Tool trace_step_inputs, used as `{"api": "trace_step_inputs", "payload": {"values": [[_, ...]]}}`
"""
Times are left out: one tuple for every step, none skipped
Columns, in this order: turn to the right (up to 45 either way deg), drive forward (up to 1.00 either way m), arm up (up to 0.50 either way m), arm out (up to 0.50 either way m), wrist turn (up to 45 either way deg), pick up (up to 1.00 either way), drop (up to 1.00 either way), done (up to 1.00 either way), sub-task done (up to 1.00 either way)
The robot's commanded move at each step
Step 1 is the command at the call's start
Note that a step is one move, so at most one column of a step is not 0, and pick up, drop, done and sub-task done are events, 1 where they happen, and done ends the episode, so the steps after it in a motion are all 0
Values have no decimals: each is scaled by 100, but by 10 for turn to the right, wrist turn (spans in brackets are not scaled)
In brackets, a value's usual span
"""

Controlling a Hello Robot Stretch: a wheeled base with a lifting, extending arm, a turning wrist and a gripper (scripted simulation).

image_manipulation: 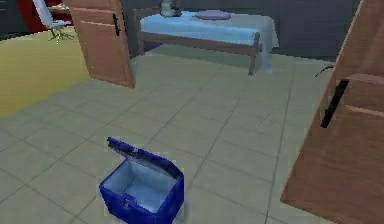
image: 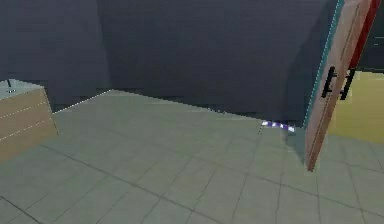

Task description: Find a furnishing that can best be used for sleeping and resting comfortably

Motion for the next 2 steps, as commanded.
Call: {"api": "trace_step_inputs", "payload": {"values": [[270,0,0,0,0,0,0,0,0],[0,100,0,0,0,0,0,0,0]]}}
